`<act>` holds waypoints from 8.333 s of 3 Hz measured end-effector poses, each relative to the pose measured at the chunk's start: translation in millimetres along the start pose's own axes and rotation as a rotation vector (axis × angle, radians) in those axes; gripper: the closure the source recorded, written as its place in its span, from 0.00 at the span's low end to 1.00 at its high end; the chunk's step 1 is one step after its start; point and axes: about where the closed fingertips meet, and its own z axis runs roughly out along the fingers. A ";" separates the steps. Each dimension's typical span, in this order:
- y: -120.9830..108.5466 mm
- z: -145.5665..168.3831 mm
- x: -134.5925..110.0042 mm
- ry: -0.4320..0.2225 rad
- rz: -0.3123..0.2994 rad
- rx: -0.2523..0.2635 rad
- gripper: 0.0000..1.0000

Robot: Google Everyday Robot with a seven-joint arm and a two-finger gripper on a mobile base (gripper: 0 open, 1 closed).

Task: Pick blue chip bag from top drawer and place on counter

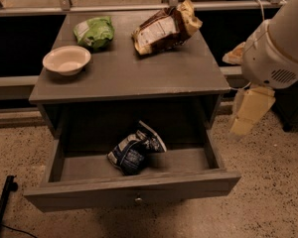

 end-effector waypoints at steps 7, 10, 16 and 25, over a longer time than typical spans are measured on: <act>44.1 190.0 -71.7 -0.329 0.187 -0.029 0.00; 15.3 298.6 -56.0 -0.277 0.135 0.047 0.17; 24.8 112.0 -127.2 -0.989 -0.138 -0.035 1.00; -226.9 140.5 -126.1 -0.760 0.267 -0.013 0.00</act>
Offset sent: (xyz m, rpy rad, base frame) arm 0.0095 0.0764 -0.1317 0.5015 0.2480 -0.2151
